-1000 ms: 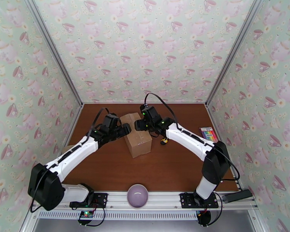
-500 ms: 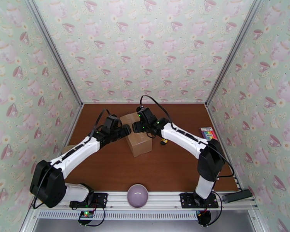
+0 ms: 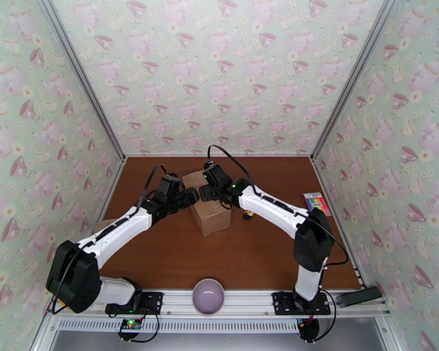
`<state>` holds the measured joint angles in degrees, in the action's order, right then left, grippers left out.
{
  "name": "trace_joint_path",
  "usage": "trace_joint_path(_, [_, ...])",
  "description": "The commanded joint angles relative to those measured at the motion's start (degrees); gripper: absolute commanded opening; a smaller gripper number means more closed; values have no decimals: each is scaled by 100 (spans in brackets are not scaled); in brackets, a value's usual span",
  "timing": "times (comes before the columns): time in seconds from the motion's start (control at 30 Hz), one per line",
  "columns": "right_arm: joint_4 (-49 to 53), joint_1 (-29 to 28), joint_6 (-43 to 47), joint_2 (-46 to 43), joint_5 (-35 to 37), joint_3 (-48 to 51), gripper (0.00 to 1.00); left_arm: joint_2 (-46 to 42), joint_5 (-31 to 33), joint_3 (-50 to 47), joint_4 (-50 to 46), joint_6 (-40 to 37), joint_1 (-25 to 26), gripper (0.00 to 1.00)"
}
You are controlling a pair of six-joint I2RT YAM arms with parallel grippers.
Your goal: Unpack the express box
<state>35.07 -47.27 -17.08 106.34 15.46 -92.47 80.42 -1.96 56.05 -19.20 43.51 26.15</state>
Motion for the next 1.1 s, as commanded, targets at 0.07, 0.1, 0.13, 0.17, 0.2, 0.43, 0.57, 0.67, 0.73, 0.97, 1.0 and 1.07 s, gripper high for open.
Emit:
trace_joint_path(0.07, [566, -122, 158, 495, 347, -186, 70, 246, 62, -297, -627, -18, -58, 74])
trace_joint_path(0.1, [627, -145, 185, 552, 427, -233, 70, 254, 64, -313, -628, -10, -64, 73])
trace_joint_path(0.13, [684, -178, 204, 600, 550, -274, 70, 259, 64, -315, -624, -10, -66, 73])
trace_joint_path(0.17, [734, -200, 227, 638, 627, -304, 70, 272, 67, -318, -634, -13, -74, 73])
trace_joint_path(0.2, [793, -220, 242, 675, 732, -342, 71, 288, 73, -325, -632, -1, -77, 73])
trace_joint_path(0.43, [1053, -251, 200, 822, 1178, -465, 71, 393, 138, -365, -672, 21, -101, 73])
trace_joint_path(0.57, [1055, -250, 123, 746, 1374, -441, 70, 444, 200, -384, -749, 44, -121, 73])
trace_joint_path(0.67, [1030, -257, 89, 629, 1478, -463, 70, 464, 246, -417, -796, 53, -145, 72])
trace_joint_path(0.73, [1019, -253, 60, 540, 1540, -467, 69, 483, 257, -424, -837, 66, -170, 72])
trace_joint_path(0.97, [1028, -205, 34, 269, 1732, -544, 70, 541, 230, -470, -867, 115, -216, 72])
trace_joint_path(1.0, [1028, -194, 30, 236, 1741, -549, 70, 553, 231, -482, -880, 115, -214, 72])
trace_joint_path(1.07, [1035, -163, 10, 178, 1773, -553, 69, 568, 230, -479, -890, 114, -223, 72])
